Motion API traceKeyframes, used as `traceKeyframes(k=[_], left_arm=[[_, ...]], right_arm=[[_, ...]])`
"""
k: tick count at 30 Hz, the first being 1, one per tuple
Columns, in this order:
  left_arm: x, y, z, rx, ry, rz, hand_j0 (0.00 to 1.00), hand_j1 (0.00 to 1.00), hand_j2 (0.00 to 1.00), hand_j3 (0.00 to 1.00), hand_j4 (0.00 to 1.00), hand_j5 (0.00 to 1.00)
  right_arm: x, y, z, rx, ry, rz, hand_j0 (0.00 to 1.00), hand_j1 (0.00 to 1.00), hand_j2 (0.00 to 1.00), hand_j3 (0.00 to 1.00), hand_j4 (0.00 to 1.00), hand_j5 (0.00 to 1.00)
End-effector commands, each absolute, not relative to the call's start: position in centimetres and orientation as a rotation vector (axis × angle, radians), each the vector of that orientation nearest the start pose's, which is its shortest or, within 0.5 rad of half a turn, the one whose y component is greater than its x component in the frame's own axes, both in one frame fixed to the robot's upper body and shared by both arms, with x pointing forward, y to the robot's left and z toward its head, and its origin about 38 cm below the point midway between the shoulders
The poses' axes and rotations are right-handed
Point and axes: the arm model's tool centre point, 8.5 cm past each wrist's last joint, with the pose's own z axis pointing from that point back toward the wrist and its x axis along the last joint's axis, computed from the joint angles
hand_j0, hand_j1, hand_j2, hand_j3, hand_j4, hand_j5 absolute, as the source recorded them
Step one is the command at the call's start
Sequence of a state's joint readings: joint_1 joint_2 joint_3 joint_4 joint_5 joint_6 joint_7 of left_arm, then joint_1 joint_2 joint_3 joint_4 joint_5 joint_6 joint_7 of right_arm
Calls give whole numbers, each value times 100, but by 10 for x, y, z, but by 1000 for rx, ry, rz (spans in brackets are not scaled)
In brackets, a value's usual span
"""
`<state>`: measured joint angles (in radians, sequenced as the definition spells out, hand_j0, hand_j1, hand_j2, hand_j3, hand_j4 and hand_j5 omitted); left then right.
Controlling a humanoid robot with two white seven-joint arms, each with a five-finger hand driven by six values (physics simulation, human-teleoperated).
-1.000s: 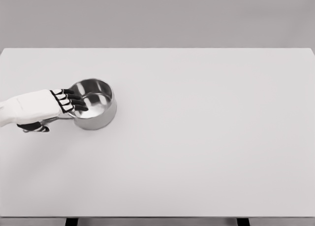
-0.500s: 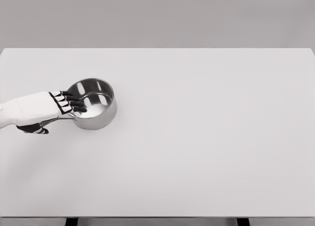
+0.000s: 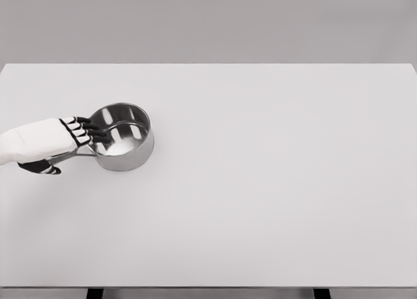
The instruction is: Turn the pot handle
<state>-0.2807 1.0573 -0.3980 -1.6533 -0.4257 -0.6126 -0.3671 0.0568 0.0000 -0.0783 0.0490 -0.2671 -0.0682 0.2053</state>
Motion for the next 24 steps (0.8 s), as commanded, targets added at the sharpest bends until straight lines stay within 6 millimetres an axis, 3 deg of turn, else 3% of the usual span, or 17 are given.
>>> traceKeyframes(k=[1, 24], left_arm=[[363, 364, 213, 490, -1380, -2085, 100, 100, 100, 100, 100, 100], [374, 388, 218, 559, -1367, -2001, 100, 100, 100, 100, 100, 100]], right_arm=[[-42, -256, -259, 91, -14, -346, 100, 100, 100, 100, 100, 100], [-42, -256, -259, 91, -14, -346, 100, 100, 100, 100, 100, 100]])
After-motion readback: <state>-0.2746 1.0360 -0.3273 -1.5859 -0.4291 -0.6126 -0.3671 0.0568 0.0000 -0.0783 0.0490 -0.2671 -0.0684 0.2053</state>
